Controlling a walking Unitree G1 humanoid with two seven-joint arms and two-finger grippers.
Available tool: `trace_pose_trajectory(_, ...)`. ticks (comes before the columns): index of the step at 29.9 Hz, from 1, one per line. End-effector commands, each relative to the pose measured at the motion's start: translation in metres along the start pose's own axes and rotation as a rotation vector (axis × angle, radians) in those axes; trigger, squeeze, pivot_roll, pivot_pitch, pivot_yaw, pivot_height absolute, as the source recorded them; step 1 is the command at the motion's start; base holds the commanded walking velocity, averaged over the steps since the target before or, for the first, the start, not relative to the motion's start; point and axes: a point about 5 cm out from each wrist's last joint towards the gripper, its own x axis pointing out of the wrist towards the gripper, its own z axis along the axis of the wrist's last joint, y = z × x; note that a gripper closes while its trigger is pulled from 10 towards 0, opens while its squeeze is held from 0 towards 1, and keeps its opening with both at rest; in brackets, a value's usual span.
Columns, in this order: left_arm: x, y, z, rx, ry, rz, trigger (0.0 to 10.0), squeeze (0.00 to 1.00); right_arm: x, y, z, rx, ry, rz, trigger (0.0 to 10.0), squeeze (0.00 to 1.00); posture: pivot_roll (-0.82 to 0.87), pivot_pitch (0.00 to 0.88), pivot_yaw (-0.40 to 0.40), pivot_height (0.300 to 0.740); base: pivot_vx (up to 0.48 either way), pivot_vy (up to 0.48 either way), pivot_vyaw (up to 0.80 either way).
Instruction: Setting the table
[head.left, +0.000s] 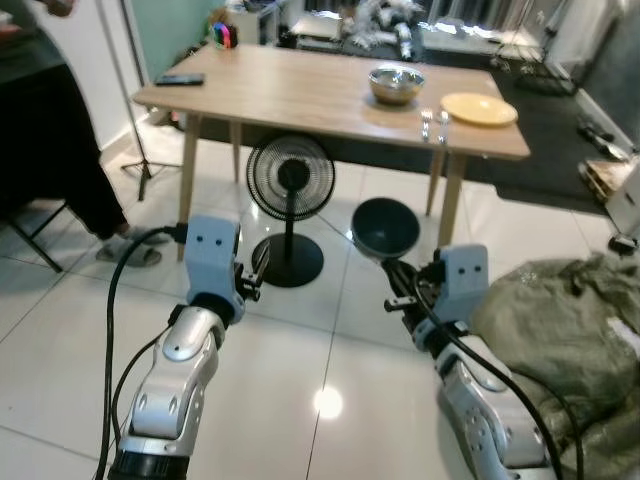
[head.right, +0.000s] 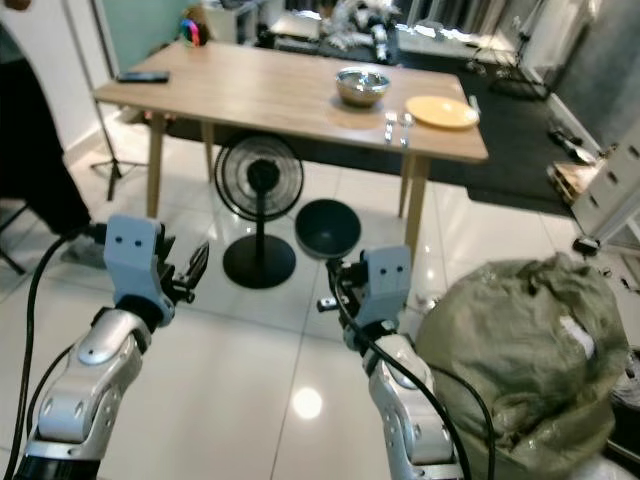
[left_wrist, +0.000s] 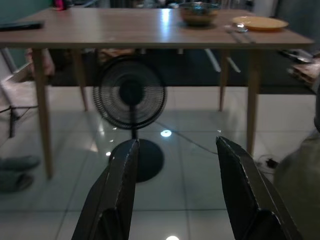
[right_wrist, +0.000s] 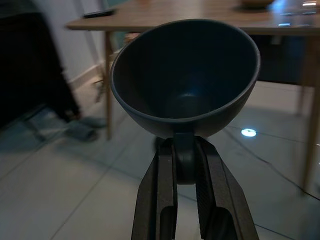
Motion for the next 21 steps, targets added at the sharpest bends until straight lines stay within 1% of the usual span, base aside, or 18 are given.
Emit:
trace_pose_trajectory(1, -0.0001, -0.0018, -0.0023, 0.005, 0.013, -0.003, 10.0, 0.00, -0.0008, -0.0028, -0.0004, -0.001, 0.000, -0.015, 10.0, 0.00, -0.07, 0.006, 0.042, 0.740, 0.000, 0.000, -0.79)
trace_pose_trajectory(8, 0.0007, 0.0002, -0.0007, 0.028, 0.001, 0.014, 10.0, 0.00, -0.0001, -0.0025, 0.0010, -0.004, -0.012, -0.020, 10.0, 0.00, -0.07, 0.006, 0.043, 0.740, 0.000, 0.000, -0.76)
trace_pose_trajectory(12, 0.0022, 0.0036, 0.0001, 0.042, -0.006, 0.033, 10.0, 0.00, 0.0004, -0.0013, 0.0028, 0.000, -0.027, -0.017, 10.0, 0.00, -0.06, 0.007, 0.045, 0.740, 0.480, 0.000, 0.00)
trace_pose_trajectory(21, 0.0020, 0.0041, -0.0001, 0.048, -0.005, 0.035, 10.0, 0.00, 0.0004, -0.0008, 0.0030, 0.006, -0.031, -0.019, 10.0, 0.00, -0.06, 0.009, 0.047, 0.740, 0.480, 0.000, 0.00)
